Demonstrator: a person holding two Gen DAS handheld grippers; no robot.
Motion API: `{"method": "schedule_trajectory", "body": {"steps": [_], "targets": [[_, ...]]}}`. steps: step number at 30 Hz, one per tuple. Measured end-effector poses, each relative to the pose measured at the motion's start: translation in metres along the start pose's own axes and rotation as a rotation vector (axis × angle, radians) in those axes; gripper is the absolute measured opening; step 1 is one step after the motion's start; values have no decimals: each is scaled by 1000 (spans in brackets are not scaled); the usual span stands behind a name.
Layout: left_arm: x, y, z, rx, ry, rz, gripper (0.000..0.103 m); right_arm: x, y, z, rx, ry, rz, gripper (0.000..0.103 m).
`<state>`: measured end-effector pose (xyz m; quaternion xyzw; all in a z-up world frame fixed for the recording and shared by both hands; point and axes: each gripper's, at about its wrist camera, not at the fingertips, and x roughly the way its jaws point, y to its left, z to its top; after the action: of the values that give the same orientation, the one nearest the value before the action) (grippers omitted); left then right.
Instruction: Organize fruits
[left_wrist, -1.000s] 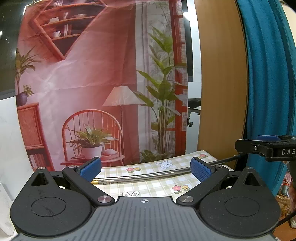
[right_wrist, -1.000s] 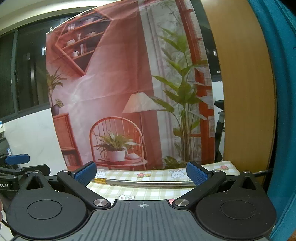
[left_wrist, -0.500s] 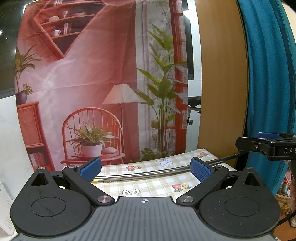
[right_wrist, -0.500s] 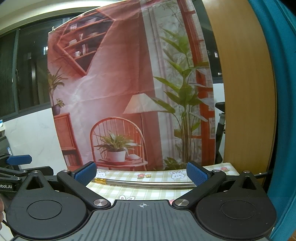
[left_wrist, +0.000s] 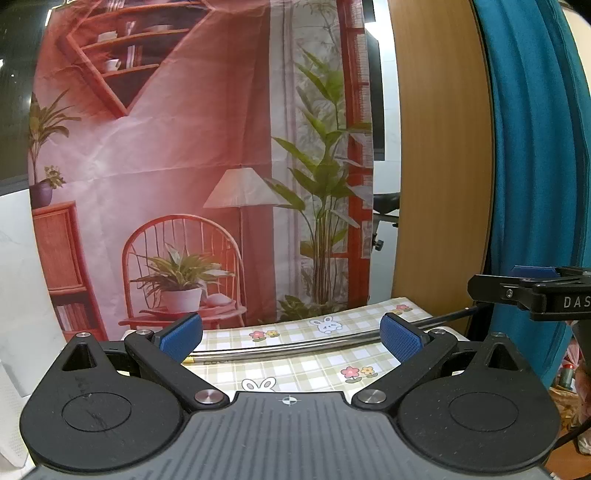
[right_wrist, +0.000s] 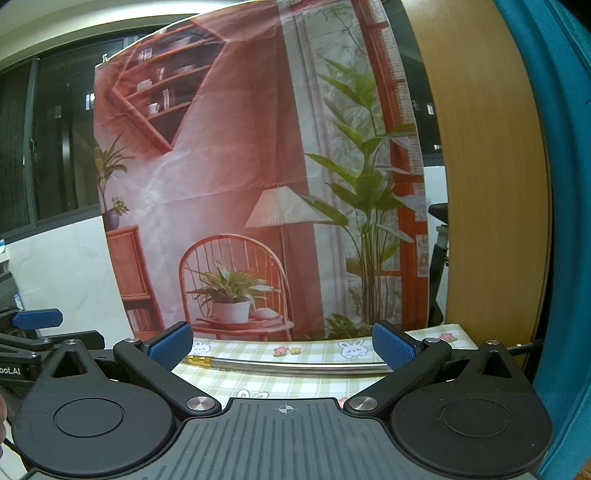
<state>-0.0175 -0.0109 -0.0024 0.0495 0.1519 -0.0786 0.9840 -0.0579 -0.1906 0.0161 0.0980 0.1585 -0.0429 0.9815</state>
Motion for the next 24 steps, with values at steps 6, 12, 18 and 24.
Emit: {"method": "schedule_trajectory", "body": {"steps": [6,12,18,24], "targets": [[0,0,0,-3,1,-1,103,0,0,0,0,-2,1,103],[-1,0,0,-4,0,0,103,-1,-1,2,-5,-6,-2,103],[-1,0,2,-12,2,2,103,-3,-1,3,-6,-8,-2,103],[-1,-1,2,-12,2,2,103,-3,-1,3,-9,-9,-2,103]]}}
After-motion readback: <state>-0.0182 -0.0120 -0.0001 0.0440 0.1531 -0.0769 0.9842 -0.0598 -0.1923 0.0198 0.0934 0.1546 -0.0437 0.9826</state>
